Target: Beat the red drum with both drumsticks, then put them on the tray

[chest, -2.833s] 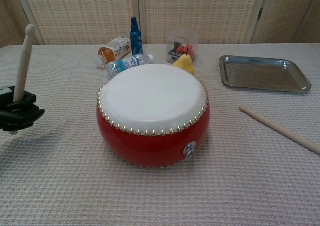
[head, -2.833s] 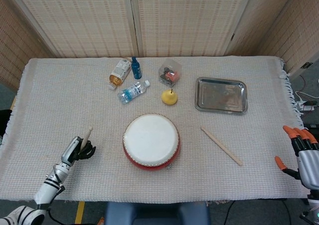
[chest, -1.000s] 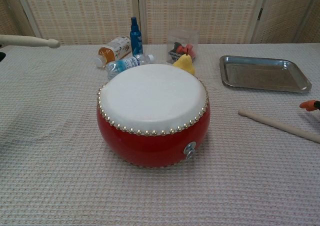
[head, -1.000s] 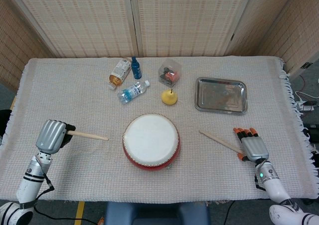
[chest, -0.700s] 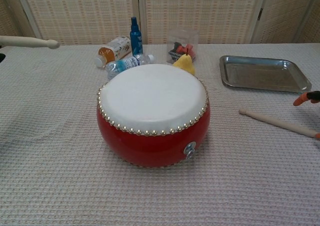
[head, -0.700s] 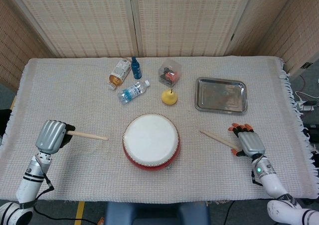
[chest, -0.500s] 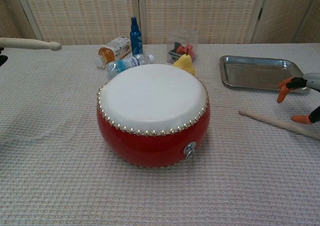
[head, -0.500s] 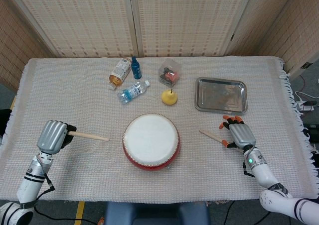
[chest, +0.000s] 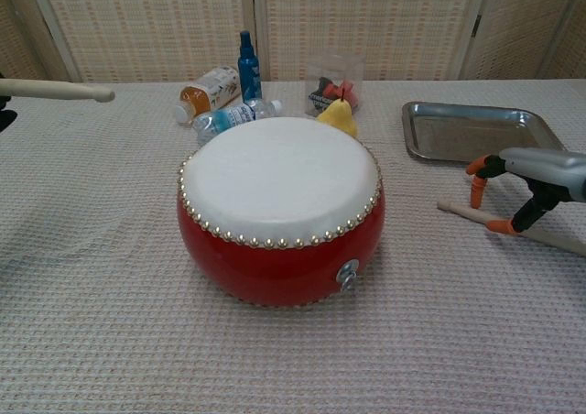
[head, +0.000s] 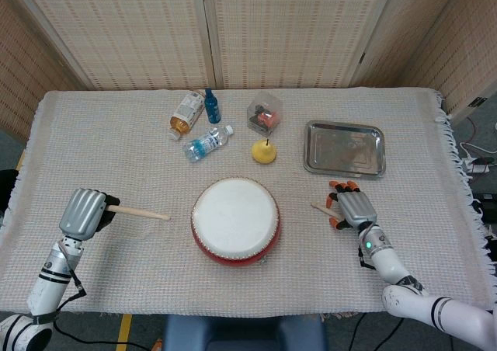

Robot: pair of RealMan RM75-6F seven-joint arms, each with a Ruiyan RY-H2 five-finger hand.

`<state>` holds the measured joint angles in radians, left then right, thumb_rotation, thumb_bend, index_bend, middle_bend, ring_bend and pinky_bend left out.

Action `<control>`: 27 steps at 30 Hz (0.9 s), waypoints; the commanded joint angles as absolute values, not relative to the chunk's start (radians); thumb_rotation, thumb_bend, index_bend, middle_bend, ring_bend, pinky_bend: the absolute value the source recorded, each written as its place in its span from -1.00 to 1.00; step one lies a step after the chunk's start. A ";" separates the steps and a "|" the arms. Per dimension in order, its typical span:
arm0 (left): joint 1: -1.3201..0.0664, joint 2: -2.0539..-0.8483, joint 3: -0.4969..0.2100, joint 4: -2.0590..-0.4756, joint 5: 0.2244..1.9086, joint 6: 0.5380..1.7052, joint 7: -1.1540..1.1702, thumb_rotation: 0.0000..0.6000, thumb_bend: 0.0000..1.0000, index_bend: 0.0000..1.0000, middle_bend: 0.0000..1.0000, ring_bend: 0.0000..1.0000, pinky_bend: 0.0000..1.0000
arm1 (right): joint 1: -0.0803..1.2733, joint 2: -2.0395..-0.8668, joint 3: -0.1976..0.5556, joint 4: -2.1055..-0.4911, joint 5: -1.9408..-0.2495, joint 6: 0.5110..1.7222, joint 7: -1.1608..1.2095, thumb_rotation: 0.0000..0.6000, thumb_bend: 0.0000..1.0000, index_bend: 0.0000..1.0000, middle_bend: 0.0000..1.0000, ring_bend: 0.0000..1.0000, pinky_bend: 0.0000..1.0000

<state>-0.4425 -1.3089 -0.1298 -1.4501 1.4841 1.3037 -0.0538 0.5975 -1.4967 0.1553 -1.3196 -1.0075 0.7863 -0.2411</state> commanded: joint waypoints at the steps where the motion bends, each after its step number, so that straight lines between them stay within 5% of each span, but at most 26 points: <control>1: -0.444 -1.311 -0.129 -1.449 1.485 1.302 -0.056 1.00 0.74 1.00 1.00 1.00 1.00 | 0.602 -1.509 0.149 -1.303 -1.008 0.792 -0.246 1.00 -0.31 -0.07 -0.86 -1.00 -0.89; 13: -0.445 -1.310 -0.125 -1.442 1.478 1.290 -0.067 1.00 0.72 1.00 1.00 1.00 1.00 | 0.599 -1.557 0.131 -1.252 -1.048 0.821 -0.222 1.00 -0.30 -0.04 -0.86 -1.00 -0.89; 27: -0.440 -1.308 -0.123 -1.437 1.474 1.292 -0.089 1.00 0.71 1.00 1.00 1.00 1.00 | 0.568 -1.548 0.124 -1.288 -1.126 0.886 -0.147 1.00 -0.11 0.25 -0.81 -1.00 -0.89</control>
<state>-0.4404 -1.3080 -0.1227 -1.4375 1.4739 1.2913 -0.0882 0.5755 -1.5574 0.1214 -1.2738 -1.1130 0.8731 -0.1624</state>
